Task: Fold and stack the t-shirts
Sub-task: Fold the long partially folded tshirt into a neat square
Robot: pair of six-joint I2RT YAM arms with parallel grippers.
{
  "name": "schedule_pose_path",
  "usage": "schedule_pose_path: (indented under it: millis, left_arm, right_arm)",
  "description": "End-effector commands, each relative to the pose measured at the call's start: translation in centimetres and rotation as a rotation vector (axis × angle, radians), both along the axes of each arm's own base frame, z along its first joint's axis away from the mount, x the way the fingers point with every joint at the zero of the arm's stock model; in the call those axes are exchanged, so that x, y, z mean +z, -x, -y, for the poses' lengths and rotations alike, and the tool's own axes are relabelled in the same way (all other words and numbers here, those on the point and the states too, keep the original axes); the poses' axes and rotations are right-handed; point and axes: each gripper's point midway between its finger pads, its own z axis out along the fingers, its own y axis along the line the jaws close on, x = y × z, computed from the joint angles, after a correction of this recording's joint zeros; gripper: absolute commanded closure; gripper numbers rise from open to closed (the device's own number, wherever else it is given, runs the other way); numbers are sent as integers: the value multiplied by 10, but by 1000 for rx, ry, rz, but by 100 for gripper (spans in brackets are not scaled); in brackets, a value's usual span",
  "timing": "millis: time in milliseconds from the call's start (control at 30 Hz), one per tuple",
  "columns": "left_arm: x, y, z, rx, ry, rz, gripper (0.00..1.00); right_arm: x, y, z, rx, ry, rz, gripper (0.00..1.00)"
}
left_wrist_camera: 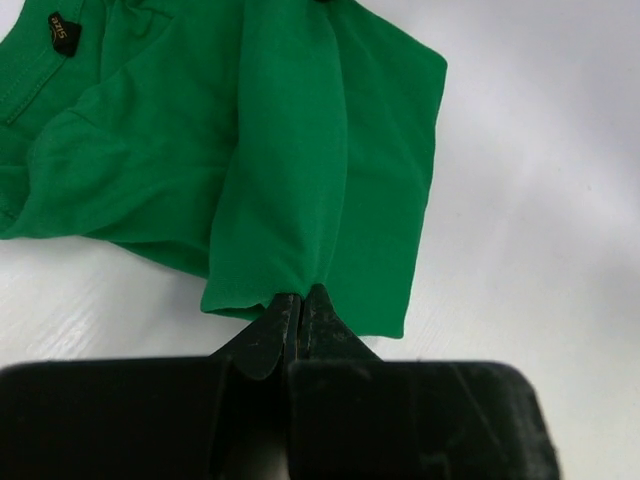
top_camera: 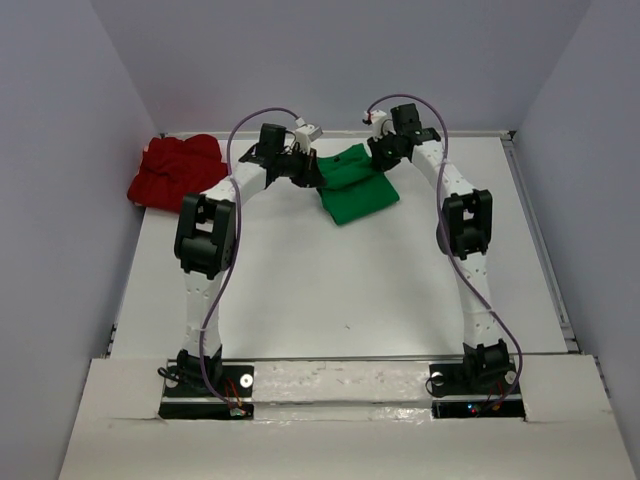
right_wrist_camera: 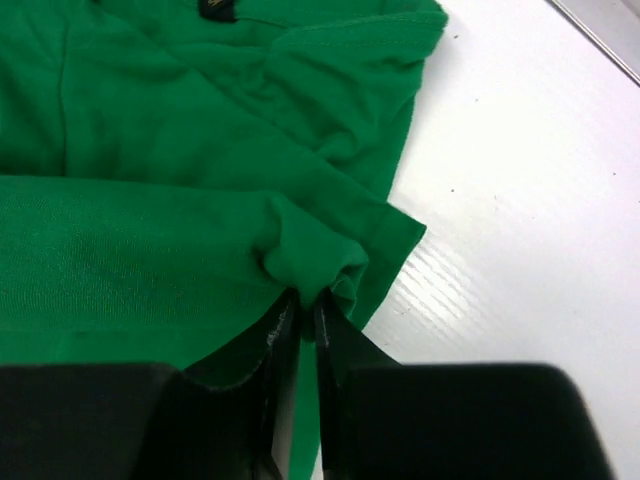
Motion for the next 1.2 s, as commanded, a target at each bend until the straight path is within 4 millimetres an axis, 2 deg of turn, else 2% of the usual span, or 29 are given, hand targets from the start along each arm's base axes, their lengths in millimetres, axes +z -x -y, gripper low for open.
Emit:
schedule_pose_path:
  millis: [0, 33, 100, 133, 167, 267, 333, 400, 433, 500, 533, 567, 600, 633, 667, 700, 733, 767, 800, 833, 867, 900, 933, 967, 1000, 1033, 1100, 1133, 1167]
  left_arm:
    - [26, -22, 6, 43, 8, 107, 99]
    - [24, -23, 6, 55, -1, 114, 91]
    - [27, -25, 7, 67, -10, 132, 61]
    - [26, -25, 8, 75, -20, 136, 55]
    - [28, -26, 8, 84, -27, 145, 36]
    - [31, -28, 5, 114, -51, 166, 15]
    - [42, -30, 2, 132, -61, 196, 2]
    - [55, -35, -6, 171, -84, 236, 1]
    - [59, -34, -7, 177, -95, 244, 1]
    - [80, -37, -16, 202, -128, 308, 1]
    - [82, -40, -25, 240, -162, 325, 1]
    - [88, -41, -31, 246, -191, 357, 1]
    - [106, -40, -40, 269, -198, 394, 1]
    - [106, -40, -55, 303, -222, 393, 1]
    - [112, -43, -72, 357, -249, 410, 1]
    - [133, -39, -87, 391, -251, 450, 1]
    - [126, -34, -101, 410, -267, 445, 1]
    - [129, -34, -126, 450, -284, 459, 1]
    - [150, -25, -142, 487, -280, 504, 1]
    - [150, -20, -156, 510, -282, 495, 1]
    - [141, -11, -164, 497, -259, 470, 1]
    - [160, -5, -190, 548, -228, 508, 1]
    - [151, 3, -198, 546, -209, 469, 1]
    - [138, 14, -199, 503, -186, 422, 1]
    - [122, 24, -217, 515, -211, 347, 1]
    - [111, 30, -221, 511, -217, 298, 2]
    - [87, 40, -229, 479, -264, 225, 17]
    - [69, 53, -228, 453, -275, 168, 18]
    - [60, 58, -230, 450, -278, 156, 19]
  right_arm:
    - [47, -41, 2, -44, -16, 201, 68]
    - [45, -44, 2, -55, -17, 205, 41]
    - [49, -49, 3, -67, -14, 227, 9]
    - [53, -50, 3, -77, -23, 232, 1]
    - [57, -51, 2, -76, -28, 240, 0]
    - [64, -50, 2, -78, -35, 248, 0]
    - [80, -50, 3, -78, -36, 278, 0]
    - [87, -49, 8, -92, -20, 293, 0]
    - [105, -47, 10, -100, -22, 322, 0]
    - [117, -43, 16, -119, -6, 342, 0]
    - [144, -38, 18, -129, -18, 381, 0]
    - [155, -33, 19, -128, -20, 394, 0]
    - [165, -28, 19, -127, -28, 404, 0]
    - [186, -15, 21, -127, -47, 422, 0]
    - [196, -8, 20, -119, -61, 428, 0]
    - [207, 0, 20, -117, -75, 437, 0]
    - [205, 9, 19, -112, -84, 418, 0]
    - [230, 23, 19, -98, -105, 450, 0]
    - [238, 31, 17, -77, -120, 452, 4]
    - [242, 39, 15, -58, -126, 446, 18]
    - [235, 49, 16, -47, -119, 408, 56]
    - [241, 57, 16, -44, -129, 400, 75]
    - [229, 68, 16, -36, -121, 337, 98]
    - [220, 77, 11, -15, -119, 295, 100]
    - [202, 87, 9, 0, -117, 213, 100]
    - [192, 93, 8, 10, -117, 170, 100]
    - [161, 104, 2, 45, -126, 67, 100]
    - [150, 109, 1, 56, -127, 28, 100]
    - [142, 110, 0, 57, -131, 6, 100]
